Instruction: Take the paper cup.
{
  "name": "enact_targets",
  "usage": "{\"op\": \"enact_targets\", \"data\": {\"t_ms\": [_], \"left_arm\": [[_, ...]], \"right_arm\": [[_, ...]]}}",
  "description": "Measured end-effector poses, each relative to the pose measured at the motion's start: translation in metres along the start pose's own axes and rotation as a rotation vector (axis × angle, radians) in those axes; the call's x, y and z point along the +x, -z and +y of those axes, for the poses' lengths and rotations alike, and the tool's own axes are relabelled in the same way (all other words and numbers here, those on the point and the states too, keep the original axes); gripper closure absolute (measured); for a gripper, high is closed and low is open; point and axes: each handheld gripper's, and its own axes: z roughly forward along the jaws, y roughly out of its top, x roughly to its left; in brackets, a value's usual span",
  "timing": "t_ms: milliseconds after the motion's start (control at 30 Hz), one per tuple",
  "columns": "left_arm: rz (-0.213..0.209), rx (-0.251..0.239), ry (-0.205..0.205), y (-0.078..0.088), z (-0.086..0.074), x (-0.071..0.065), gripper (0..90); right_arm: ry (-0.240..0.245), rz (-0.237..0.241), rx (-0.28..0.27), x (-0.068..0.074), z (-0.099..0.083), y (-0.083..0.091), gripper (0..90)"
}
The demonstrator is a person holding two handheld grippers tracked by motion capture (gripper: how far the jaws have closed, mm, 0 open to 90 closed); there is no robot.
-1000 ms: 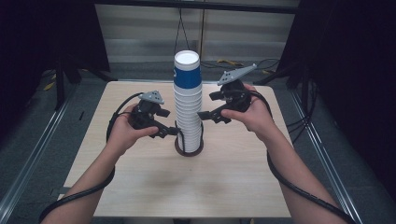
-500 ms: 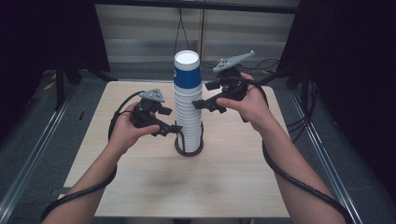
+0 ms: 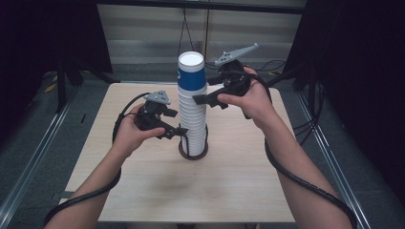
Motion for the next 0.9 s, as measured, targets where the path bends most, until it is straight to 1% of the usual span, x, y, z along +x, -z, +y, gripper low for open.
{"op": "enact_targets", "data": {"t_ms": [167, 200, 233, 300, 367, 433, 533, 600, 667, 733, 800, 833, 867, 900], "left_arm": [[0.004, 0.002, -0.003, -0.004, -0.001, 0.0, 16.6], [-0.001, 0.003, 0.001, -0.004, -0.001, -0.001, 16.7], [0.001, 0.006, -0.002, -0.005, -0.001, -0.002, 16.6], [0.003, 0.01, -0.002, -0.004, -0.001, -0.001, 16.7], [0.003, 0.008, -0.003, -0.004, -0.001, -0.001, 16.6], [0.002, 0.002, -0.003, -0.004, -0.001, -0.001, 16.7], [0.007, 0.004, -0.007, -0.004, -0.001, -0.001, 16.8], [0.012, -0.007, -0.007, -0.004, -0.001, -0.001, 17.6], [0.011, -0.007, -0.015, -0.003, 0.0, -0.001, 18.3], [0.017, -0.011, -0.021, -0.003, 0.0, -0.002, 18.4], [0.013, -0.017, -0.018, -0.003, 0.0, -0.002, 18.5], [0.016, -0.014, -0.029, -0.003, 0.0, -0.002, 18.5], [0.019, -0.019, -0.026, -0.004, 0.001, -0.003, 18.5], [0.024, -0.014, -0.034, -0.004, 0.001, -0.003, 18.4]], "right_arm": [[0.001, 0.0, -0.006, 0.0, 0.005, -0.003, 12.8], [0.002, -0.013, -0.004, 0.0, 0.007, -0.005, 12.3], [-0.001, -0.014, -0.006, 0.0, 0.008, -0.005, 12.3], [-0.007, -0.009, -0.014, 0.0, 0.011, -0.007, 12.3], [-0.005, -0.009, -0.015, 0.0, 0.012, -0.007, 12.3], [-0.011, -0.011, -0.028, 0.001, 0.016, -0.01, 12.4], [-0.012, -0.012, -0.031, 0.002, 0.019, -0.015, 12.5], [-0.013, -0.01, -0.028, 0.004, 0.021, -0.018, 12.4], [-0.008, -0.02, -0.023, 0.005, 0.023, -0.021, 12.4], [-0.013, -0.026, -0.024, 0.006, 0.024, -0.023, 12.5], [-0.005, -0.03, -0.019, 0.007, 0.025, -0.024, 12.8], [-0.006, -0.032, -0.017, 0.007, 0.026, -0.024, 13.0], [-0.01, -0.033, -0.017, 0.007, 0.026, -0.024, 13.6], [-0.011, -0.036, -0.017, 0.007, 0.026, -0.023, 15.2]]}}
